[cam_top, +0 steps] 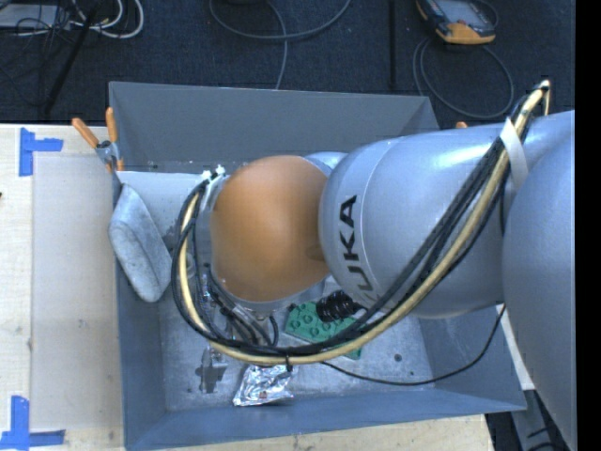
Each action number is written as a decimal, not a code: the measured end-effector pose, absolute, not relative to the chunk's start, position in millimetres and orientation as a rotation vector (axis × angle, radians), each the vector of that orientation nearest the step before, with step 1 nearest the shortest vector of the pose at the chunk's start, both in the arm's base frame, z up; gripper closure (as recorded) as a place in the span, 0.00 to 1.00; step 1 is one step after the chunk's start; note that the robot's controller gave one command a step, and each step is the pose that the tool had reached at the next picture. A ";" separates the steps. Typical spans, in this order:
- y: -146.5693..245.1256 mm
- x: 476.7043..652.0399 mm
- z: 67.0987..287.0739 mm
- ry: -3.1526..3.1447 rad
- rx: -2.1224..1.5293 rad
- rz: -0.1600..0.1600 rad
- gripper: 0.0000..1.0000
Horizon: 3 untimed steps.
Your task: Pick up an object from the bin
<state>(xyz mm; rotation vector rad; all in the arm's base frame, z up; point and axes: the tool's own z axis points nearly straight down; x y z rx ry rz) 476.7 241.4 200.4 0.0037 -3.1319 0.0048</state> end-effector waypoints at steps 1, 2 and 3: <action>191.0 487.5 117.4 -3.131 -0.045 0.010 0.00; 224.4 506.4 191.9 -3.130 0.309 -0.003 0.00; 151.7 514.3 87.2 -3.093 0.500 0.002 0.00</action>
Offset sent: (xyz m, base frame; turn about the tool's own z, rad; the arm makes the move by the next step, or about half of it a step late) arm 0.0123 -0.0470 -0.0775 0.0274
